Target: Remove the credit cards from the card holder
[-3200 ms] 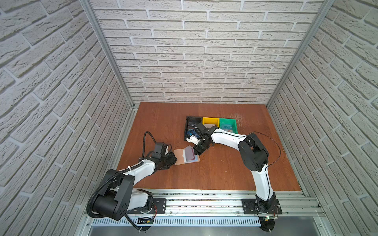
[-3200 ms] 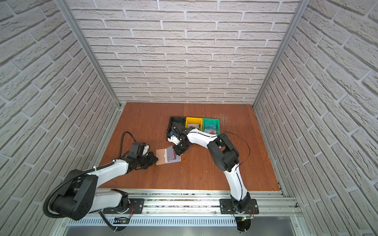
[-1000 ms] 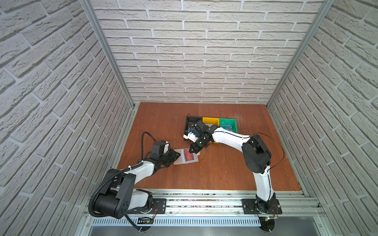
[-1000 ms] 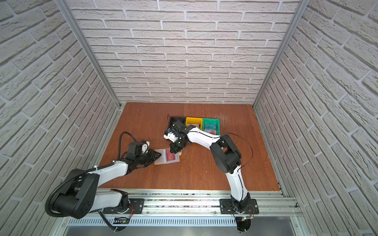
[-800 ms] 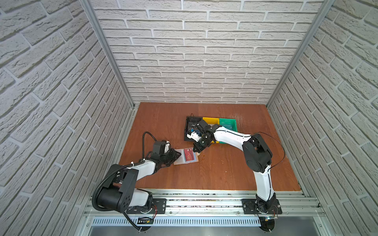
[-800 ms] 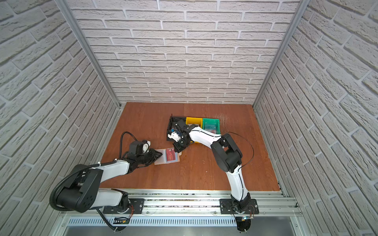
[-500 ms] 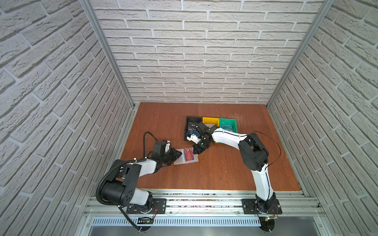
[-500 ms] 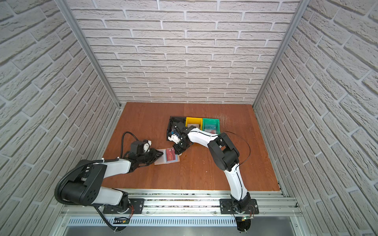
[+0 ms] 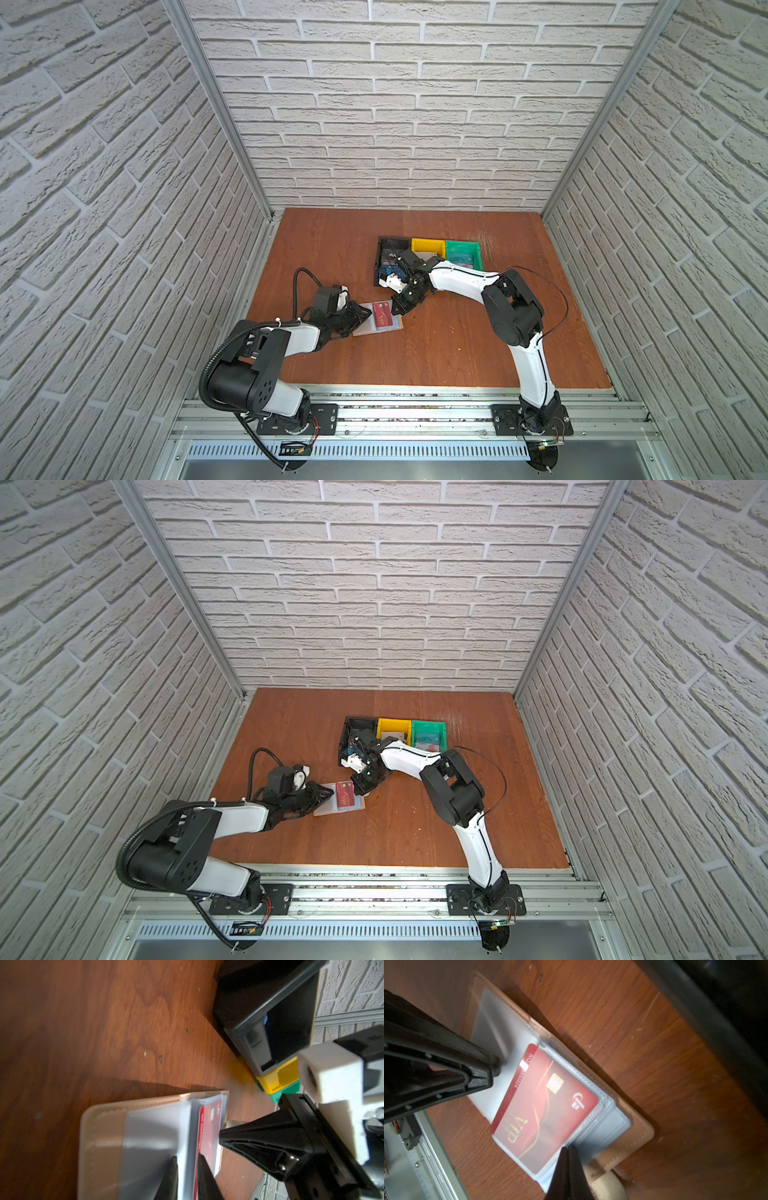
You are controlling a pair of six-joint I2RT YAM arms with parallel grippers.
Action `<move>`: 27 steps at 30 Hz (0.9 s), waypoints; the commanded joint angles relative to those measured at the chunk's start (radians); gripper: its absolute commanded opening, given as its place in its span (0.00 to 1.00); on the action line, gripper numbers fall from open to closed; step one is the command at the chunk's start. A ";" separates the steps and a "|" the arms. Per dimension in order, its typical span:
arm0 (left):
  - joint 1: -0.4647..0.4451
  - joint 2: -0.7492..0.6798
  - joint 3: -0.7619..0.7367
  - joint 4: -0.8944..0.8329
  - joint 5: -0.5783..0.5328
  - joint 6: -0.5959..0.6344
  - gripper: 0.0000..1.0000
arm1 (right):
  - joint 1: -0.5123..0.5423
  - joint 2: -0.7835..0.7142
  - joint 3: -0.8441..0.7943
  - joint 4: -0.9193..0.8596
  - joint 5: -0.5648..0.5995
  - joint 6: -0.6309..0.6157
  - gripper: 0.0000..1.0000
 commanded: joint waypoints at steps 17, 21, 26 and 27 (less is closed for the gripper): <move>-0.017 0.055 0.015 0.082 0.015 -0.004 0.14 | 0.008 0.041 0.008 -0.011 0.012 -0.004 0.06; -0.016 0.060 0.028 0.079 0.020 -0.003 0.13 | 0.008 0.043 0.007 -0.011 0.007 -0.004 0.05; -0.021 0.085 0.044 0.082 0.025 -0.001 0.11 | 0.008 0.045 0.009 -0.013 0.006 -0.007 0.05; -0.024 0.089 0.047 0.083 0.025 -0.002 0.11 | 0.008 0.045 0.010 -0.013 0.006 -0.007 0.05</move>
